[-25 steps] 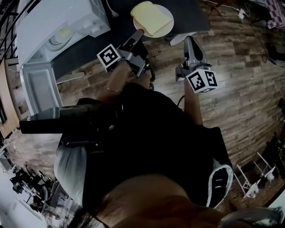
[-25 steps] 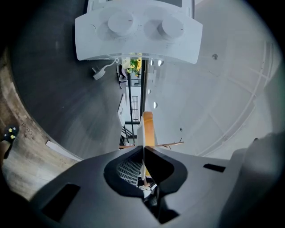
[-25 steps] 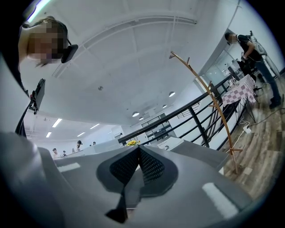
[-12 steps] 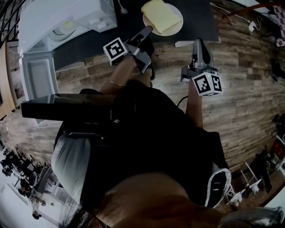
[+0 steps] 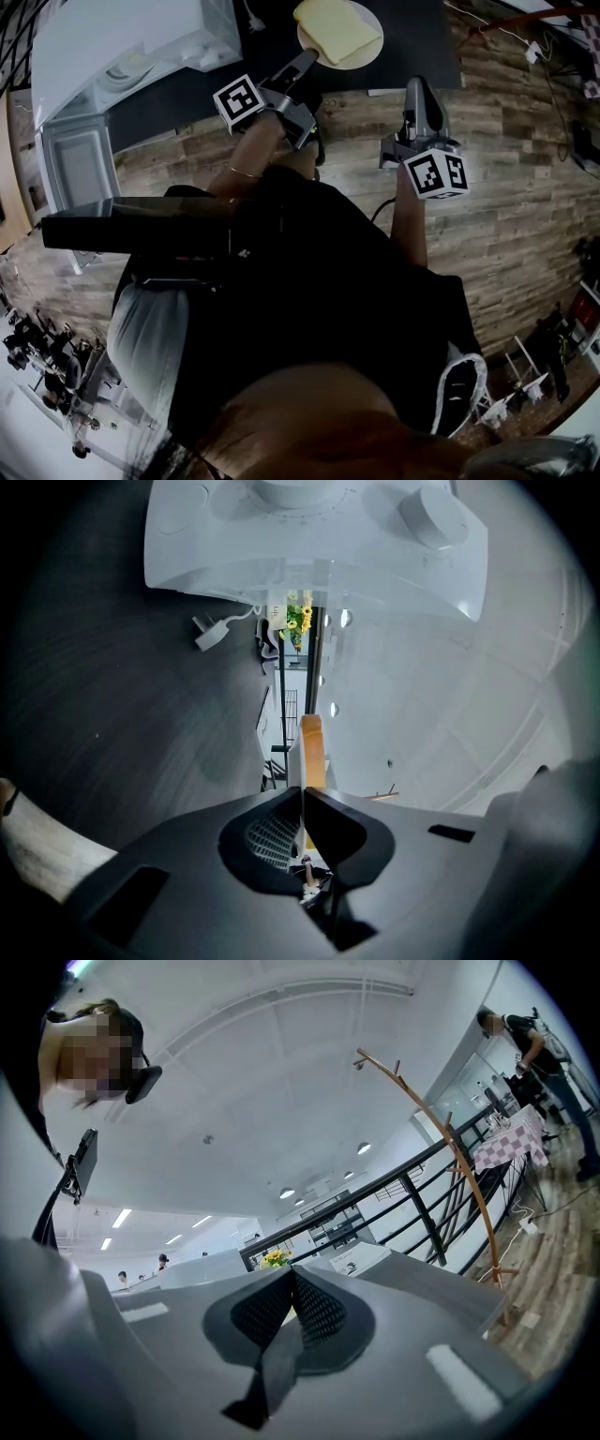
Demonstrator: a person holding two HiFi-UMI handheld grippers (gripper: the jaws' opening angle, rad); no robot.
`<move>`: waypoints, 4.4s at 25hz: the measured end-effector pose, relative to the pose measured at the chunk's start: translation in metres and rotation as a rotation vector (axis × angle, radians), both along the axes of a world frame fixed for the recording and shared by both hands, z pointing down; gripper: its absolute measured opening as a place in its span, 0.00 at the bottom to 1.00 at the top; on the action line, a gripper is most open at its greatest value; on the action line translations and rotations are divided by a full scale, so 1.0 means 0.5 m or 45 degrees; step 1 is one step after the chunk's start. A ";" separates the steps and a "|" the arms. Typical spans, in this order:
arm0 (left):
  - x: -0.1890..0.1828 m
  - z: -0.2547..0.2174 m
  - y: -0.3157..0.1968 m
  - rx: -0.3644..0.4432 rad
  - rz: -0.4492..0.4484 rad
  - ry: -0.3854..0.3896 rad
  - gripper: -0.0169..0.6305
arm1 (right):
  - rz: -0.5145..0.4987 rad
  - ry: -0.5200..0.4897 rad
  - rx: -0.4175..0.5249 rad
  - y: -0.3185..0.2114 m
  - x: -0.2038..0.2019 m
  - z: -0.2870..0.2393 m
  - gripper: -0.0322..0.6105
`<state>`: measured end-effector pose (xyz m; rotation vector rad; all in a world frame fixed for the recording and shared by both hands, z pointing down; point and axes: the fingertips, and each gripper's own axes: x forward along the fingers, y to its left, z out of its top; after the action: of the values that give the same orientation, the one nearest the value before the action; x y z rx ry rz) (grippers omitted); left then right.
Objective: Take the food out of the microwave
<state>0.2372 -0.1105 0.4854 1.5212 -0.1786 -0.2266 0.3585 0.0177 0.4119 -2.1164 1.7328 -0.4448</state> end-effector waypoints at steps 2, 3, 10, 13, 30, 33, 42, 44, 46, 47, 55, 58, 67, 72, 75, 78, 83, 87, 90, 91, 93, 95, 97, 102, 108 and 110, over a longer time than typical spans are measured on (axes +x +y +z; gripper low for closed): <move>-0.006 -0.008 0.006 0.014 0.005 -0.002 0.05 | 0.003 -0.008 0.005 0.007 -0.006 -0.004 0.05; -0.006 -0.009 0.005 0.019 0.005 -0.002 0.05 | 0.005 -0.012 0.004 0.008 -0.006 -0.005 0.05; 0.019 0.034 -0.040 -0.017 -0.020 -0.014 0.05 | 0.011 -0.020 -0.025 -0.031 0.031 0.027 0.05; 0.027 0.053 -0.055 -0.032 -0.026 -0.020 0.05 | 0.009 -0.015 -0.035 -0.045 0.044 0.042 0.05; 0.044 0.100 -0.091 -0.090 -0.079 -0.073 0.05 | 0.022 -0.038 -0.036 -0.070 0.081 0.050 0.05; 0.049 0.106 -0.094 -0.098 -0.078 -0.082 0.05 | 0.026 -0.035 -0.044 -0.073 0.090 0.050 0.05; 0.066 0.100 -0.109 -0.104 -0.085 -0.096 0.05 | 0.003 -0.025 -0.052 -0.109 0.114 0.028 0.05; 0.083 0.111 -0.124 -0.119 -0.089 -0.098 0.05 | -0.003 -0.027 -0.052 -0.134 0.132 0.035 0.05; 0.089 0.118 -0.130 -0.131 -0.089 -0.103 0.05 | -0.010 -0.030 -0.055 -0.149 0.140 0.039 0.05; 0.090 0.120 -0.130 -0.134 -0.088 -0.110 0.05 | -0.015 -0.030 -0.057 -0.154 0.141 0.039 0.05; 0.080 0.136 -0.134 -0.161 -0.110 -0.153 0.05 | -0.062 -0.034 -0.070 -0.181 0.151 0.028 0.05; 0.084 0.155 -0.147 -0.171 -0.137 -0.194 0.05 | -0.099 -0.041 -0.083 -0.203 0.166 0.025 0.05; 0.096 0.150 -0.157 -0.191 -0.217 -0.165 0.05 | -0.189 -0.055 -0.111 -0.243 0.189 0.046 0.05; 0.088 0.164 -0.163 -0.186 -0.239 -0.197 0.05 | -0.210 -0.084 -0.113 -0.256 0.187 0.055 0.05; 0.087 0.169 -0.165 -0.190 -0.247 -0.214 0.05 | -0.219 -0.092 -0.113 -0.260 0.188 0.062 0.05; 0.083 0.182 -0.167 -0.171 -0.243 -0.239 0.05 | -0.221 -0.099 -0.114 -0.263 0.189 0.064 0.05; 0.081 0.191 -0.166 -0.193 -0.255 -0.261 0.05 | -0.224 -0.102 -0.120 -0.263 0.189 0.074 0.05; 0.081 0.191 -0.165 -0.177 -0.258 -0.279 0.05 | -0.244 -0.114 -0.118 -0.266 0.176 0.073 0.05; 0.080 0.190 -0.168 -0.138 -0.262 -0.299 0.05 | -0.248 -0.125 -0.113 -0.266 0.169 0.074 0.05; 0.079 0.191 -0.169 -0.126 -0.260 -0.313 0.05 | -0.249 -0.126 -0.114 -0.265 0.168 0.076 0.05; 0.078 0.193 -0.170 -0.110 -0.256 -0.341 0.05 | -0.248 -0.126 -0.118 -0.262 0.167 0.078 0.05; 0.077 0.193 -0.171 -0.098 -0.252 -0.356 0.05 | -0.241 -0.130 -0.122 -0.259 0.169 0.080 0.05; 0.077 0.193 -0.170 -0.094 -0.250 -0.362 0.05 | -0.238 -0.120 -0.128 -0.255 0.172 0.082 0.05; 0.077 0.193 -0.170 -0.072 -0.242 -0.409 0.05 | -0.239 -0.120 -0.120 -0.254 0.173 0.074 0.05; 0.077 0.185 -0.168 -0.033 -0.211 -0.462 0.12 | -0.243 -0.114 -0.114 -0.255 0.177 0.060 0.05; 0.077 0.188 -0.166 -0.034 -0.198 -0.487 0.15 | -0.245 -0.117 -0.111 -0.257 0.178 0.057 0.05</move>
<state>0.2755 -0.1936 0.5791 1.5143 -0.6025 -0.0535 0.4477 -0.1106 0.4405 -1.9608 1.9029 -0.6715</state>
